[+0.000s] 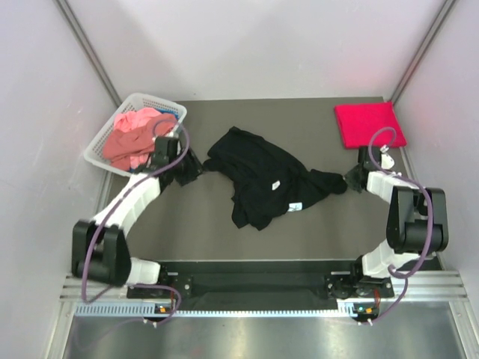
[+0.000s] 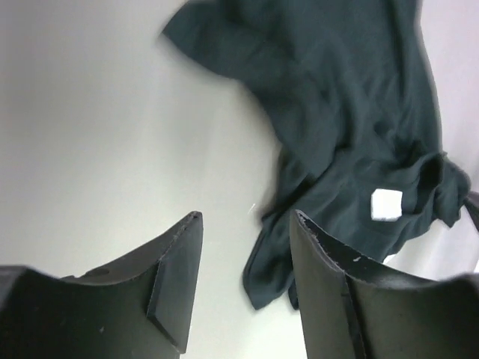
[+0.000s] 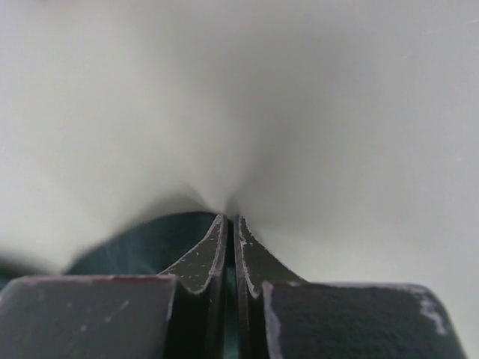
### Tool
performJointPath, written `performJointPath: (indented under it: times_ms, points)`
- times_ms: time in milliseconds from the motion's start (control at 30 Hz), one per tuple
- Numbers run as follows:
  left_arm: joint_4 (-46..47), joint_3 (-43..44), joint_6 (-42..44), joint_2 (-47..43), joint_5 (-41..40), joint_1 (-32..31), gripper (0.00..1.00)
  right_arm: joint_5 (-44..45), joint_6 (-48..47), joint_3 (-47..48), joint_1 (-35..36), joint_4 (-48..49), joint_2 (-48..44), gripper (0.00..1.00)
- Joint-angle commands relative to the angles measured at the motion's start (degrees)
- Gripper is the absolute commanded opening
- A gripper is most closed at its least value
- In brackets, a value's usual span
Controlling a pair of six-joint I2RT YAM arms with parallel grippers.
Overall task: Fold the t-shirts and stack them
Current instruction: Flatten the tshirt out
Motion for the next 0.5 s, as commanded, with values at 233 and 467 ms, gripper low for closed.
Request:
performJointPath:
  times_ms: [233, 467]
  points:
    - [7.3, 38.4, 9.7, 37.2, 10.8, 0.0, 0.6, -10.0, -15.0, 1.2, 1.2, -3.3, -17.2, 0.0]
    - [14.7, 47.1, -1.0, 50.1, 16.8, 0.1, 0.7, -16.8, -15.2, -0.6, 1.8, -2.6, -19.0, 0.0]
